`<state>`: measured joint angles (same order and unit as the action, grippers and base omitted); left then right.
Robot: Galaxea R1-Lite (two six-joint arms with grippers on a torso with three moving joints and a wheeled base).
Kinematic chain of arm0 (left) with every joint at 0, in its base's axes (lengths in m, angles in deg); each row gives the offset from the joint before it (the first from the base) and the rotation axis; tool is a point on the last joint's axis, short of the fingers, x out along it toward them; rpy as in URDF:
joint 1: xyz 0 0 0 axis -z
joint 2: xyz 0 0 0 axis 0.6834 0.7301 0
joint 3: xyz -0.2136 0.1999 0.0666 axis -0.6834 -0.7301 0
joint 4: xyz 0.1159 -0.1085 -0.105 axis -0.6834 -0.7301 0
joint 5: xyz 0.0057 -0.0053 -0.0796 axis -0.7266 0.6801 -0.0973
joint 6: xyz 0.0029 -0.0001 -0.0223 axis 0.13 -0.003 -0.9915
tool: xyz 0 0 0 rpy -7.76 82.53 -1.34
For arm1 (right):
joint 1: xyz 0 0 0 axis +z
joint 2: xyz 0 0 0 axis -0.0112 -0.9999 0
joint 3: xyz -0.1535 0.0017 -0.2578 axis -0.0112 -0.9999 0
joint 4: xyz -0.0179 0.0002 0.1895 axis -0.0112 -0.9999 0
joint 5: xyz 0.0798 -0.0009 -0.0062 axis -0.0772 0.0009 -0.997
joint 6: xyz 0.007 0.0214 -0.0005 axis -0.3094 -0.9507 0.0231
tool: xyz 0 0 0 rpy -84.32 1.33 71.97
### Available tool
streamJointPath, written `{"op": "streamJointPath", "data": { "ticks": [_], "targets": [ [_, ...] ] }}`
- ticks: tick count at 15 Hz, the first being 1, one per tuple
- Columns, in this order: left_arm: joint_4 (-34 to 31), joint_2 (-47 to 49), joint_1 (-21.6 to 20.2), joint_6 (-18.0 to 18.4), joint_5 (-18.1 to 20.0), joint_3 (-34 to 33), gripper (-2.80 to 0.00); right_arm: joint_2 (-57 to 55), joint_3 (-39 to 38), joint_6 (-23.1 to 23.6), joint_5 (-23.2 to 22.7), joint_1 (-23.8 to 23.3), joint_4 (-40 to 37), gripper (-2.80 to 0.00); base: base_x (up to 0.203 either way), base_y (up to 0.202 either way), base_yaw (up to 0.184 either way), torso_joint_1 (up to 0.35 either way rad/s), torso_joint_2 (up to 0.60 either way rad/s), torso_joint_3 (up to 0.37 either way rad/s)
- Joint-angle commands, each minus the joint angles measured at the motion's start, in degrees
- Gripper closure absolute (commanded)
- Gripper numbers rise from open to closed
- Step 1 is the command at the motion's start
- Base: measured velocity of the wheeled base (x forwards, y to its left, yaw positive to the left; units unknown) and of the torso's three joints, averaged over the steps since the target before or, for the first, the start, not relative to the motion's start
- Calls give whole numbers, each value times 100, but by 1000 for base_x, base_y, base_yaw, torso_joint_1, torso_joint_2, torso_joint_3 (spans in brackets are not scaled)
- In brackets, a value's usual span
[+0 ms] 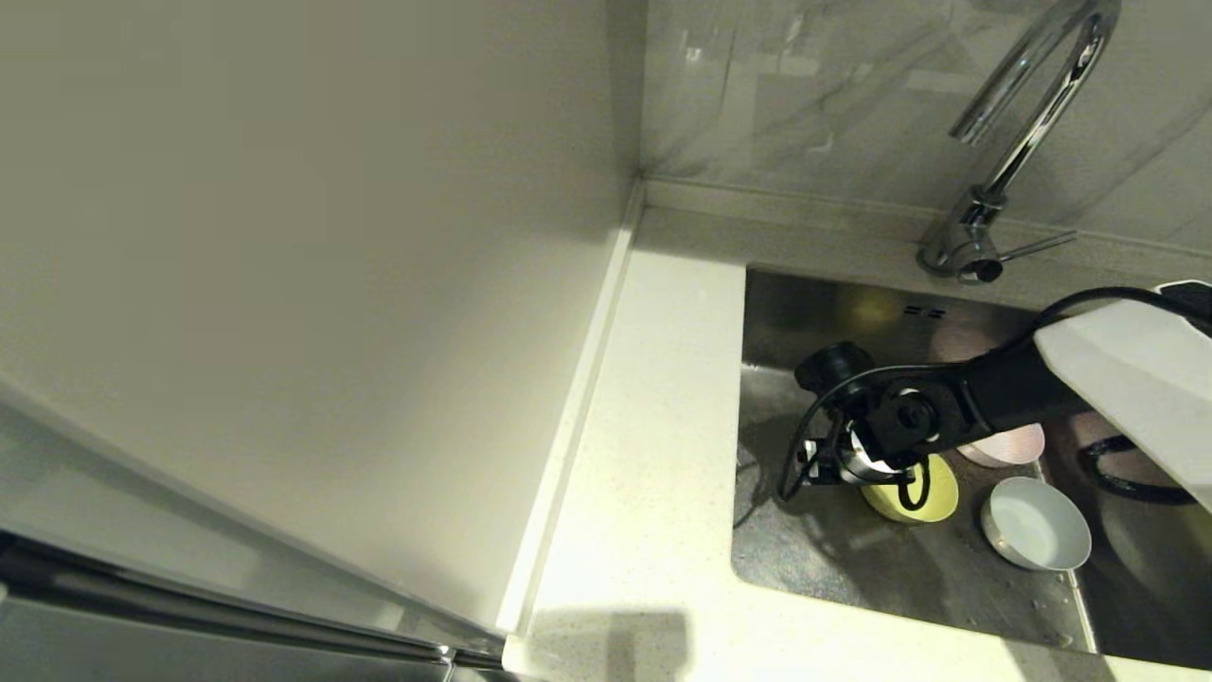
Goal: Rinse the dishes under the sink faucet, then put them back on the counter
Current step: Put a bowl back to the table from the sink
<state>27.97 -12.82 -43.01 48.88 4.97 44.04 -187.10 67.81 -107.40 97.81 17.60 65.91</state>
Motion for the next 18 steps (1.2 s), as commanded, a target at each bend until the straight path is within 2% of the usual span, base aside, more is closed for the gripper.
{"op": "streamJointPath", "data": {
  "ticks": [1,9,14,15,18],
  "targets": [
    [2,0,-1,-2,0,-18,0,-512,434,-11,15,-116,-9,-280,0,0,0,0,0,0],
    [2,0,-1,-2,0,-18,0,-749,686,111,59,-801,0,-280,0,0,0,0,0,0],
    [2,0,-1,-2,0,-18,0,-881,659,121,33,-861,0,-280,0,0,0,0,0,0],
    [2,0,-1,-2,0,-18,0,-907,642,175,24,-861,-9,0,0,0,0,0,0,0],
    [2,0,-1,-2,0,-18,0,-907,624,401,-2,-861,-9,0,0,0,0,0,0,0]
  ]
}}
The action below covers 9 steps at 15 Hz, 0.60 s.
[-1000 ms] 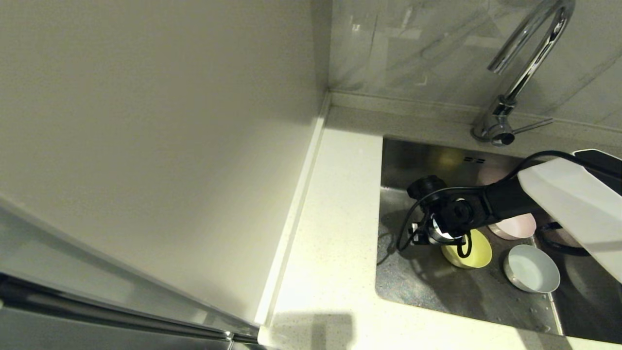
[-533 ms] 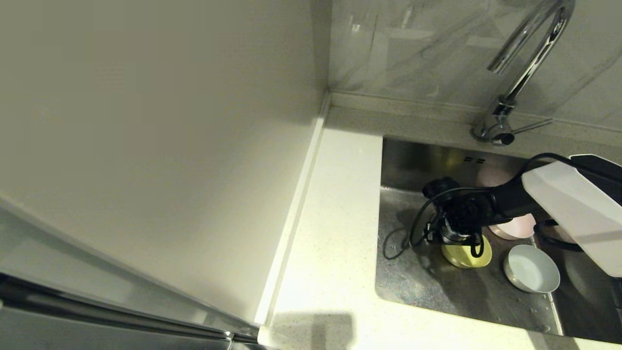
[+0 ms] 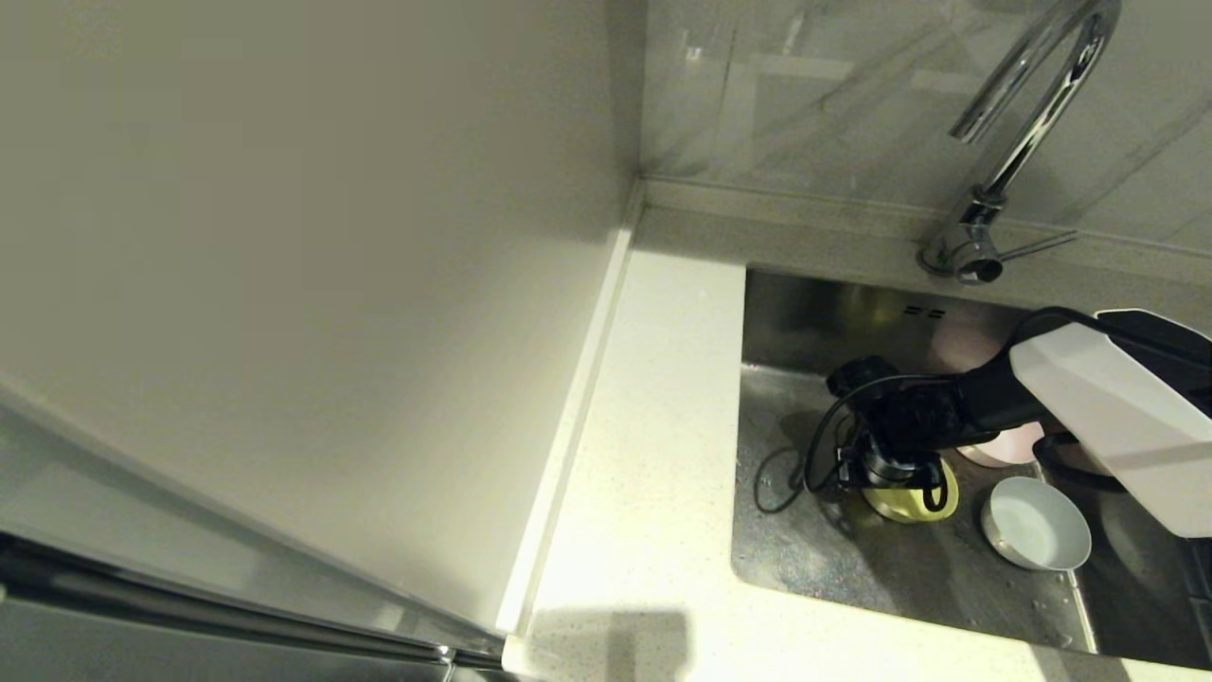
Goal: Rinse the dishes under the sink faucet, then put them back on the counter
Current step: Put a bowl back to the table from the sink
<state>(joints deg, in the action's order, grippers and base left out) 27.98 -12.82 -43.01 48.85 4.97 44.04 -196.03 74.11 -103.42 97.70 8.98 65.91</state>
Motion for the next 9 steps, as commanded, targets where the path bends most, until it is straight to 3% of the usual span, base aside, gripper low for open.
{"op": "streamJointPath", "data": {
  "ticks": [1,9],
  "targets": [
    [2,0,-1,0,0,-18,0,-4,-7,12,9,1,-9,0,0,0,0,0,0,0],
    [2,0,-1,0,0,-18,0,669,-634,25,-207,1,-26,0,0,0,0,0,0,0]
  ]
}}
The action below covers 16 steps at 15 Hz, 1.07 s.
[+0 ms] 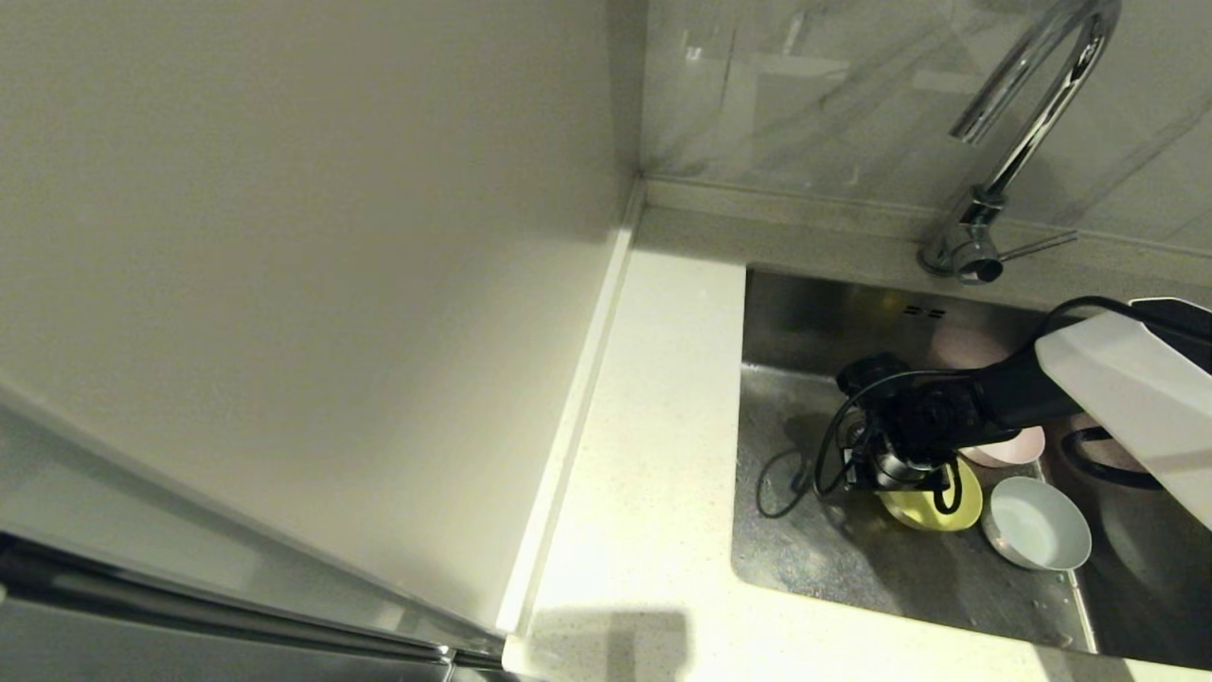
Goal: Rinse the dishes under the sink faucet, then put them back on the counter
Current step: Put a bowl back to the table from the sink
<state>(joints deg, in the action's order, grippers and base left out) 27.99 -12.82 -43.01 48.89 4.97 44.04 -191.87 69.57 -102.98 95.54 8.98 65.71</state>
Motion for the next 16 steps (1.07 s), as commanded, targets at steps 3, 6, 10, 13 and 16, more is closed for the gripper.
{"op": "streamJointPath", "data": {
  "ticks": [3,6,10,13,16],
  "targets": [
    [1,0,-1,-4,0,-18,0,674,-509,-83,-87,1,0,0,0,0,0,0,0,0],
    [1,0,-1,-4,0,-18,0,1373,-795,-473,-873,1,-3,0,0,0,0,0,0,0],
    [1,0,-1,-4,0,-18,0,2825,-1246,-1473,-3229,-12,-227,0,0,0,0,0,0,0],
    [1,0,-1,-4,0,-18,0,3289,-285,-3378,-5837,-273,-1221,0,0,0,0,0,0,0],
    [1,0,-1,-4,0,-18,0,3369,669,-6407,-8627,-1153,-1545,0,0,0,0,0,0,0]
  ]
}}
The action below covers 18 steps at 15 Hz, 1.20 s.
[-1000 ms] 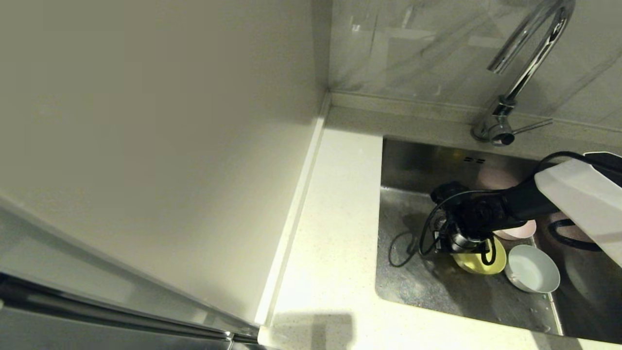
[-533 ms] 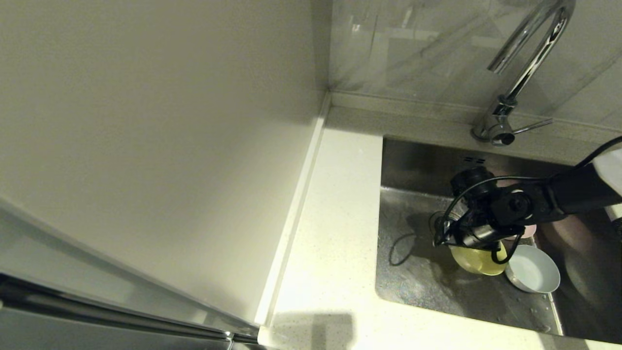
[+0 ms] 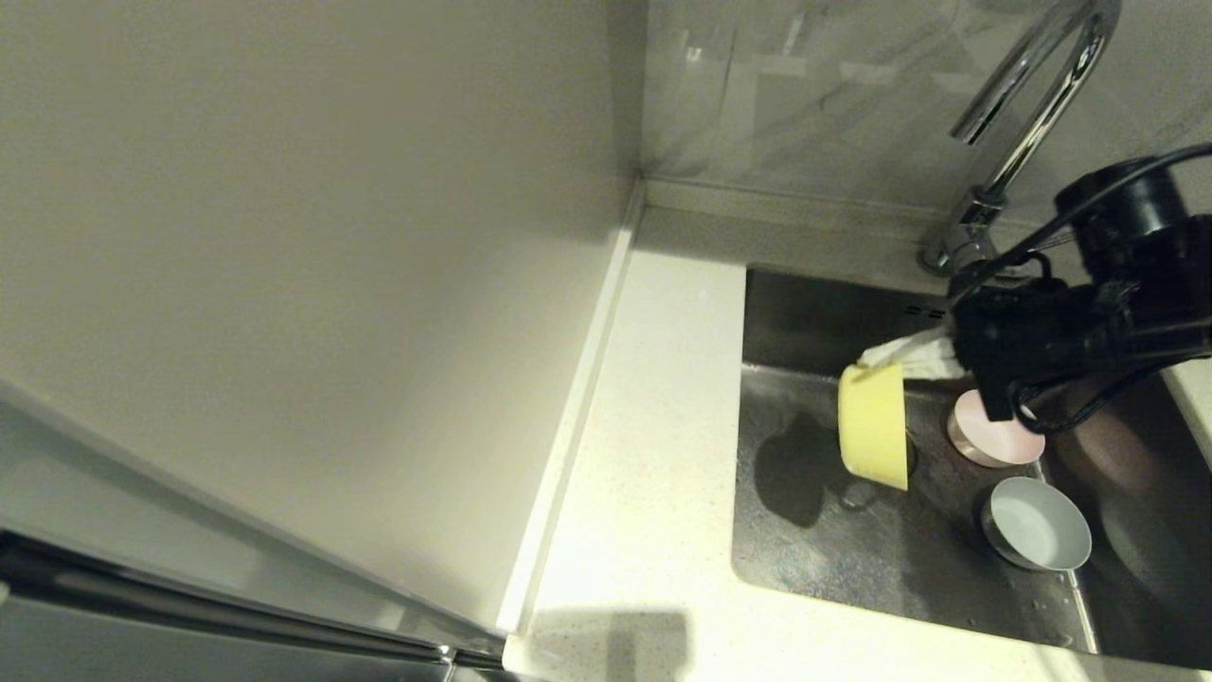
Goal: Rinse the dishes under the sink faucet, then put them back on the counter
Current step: Put a bowl back to the table from the sink
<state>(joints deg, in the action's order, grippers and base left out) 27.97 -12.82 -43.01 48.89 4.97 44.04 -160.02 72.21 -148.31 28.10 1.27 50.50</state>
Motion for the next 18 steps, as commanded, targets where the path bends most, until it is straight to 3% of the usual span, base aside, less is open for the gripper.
{"op": "streamJointPath", "data": {
  "ticks": [1,4,7,9,14,16,18],
  "targets": [
    [2,0,-1,-4,0,-18,0,201,557,-2699,-2245,-538,116,0,0,0,0,0,0,0],
    [2,0,-1,-4,0,-9,0,188,566,-4435,-3009,-874,960,0,0,0,0,0,0,0],
    [2,0,-1,-4,0,-18,0,-78,-398,-4538,-3620,-1042,1355,0,0,0,0,0,0,0],
    [2,0,-1,-4,0,-18,0,-277,-456,-4564,-3783,-1140,1522,0,0,0,0,0,0,0],
    [2,0,-1,-4,0,-18,0,-238,1454,-5076,-4058,-1247,1568,0,0,0,0,0,0,0],
    [2,0,-1,-4,0,-18,0,-199,1145,-4743,-3968,-1308,1857,0,0,0,0,0,0,0],
    [2,0,-1,-4,0,-18,0,-99,427,-4135,-3976,-1881,2604,0,0,0,0,0,0,0]
  ]
}}
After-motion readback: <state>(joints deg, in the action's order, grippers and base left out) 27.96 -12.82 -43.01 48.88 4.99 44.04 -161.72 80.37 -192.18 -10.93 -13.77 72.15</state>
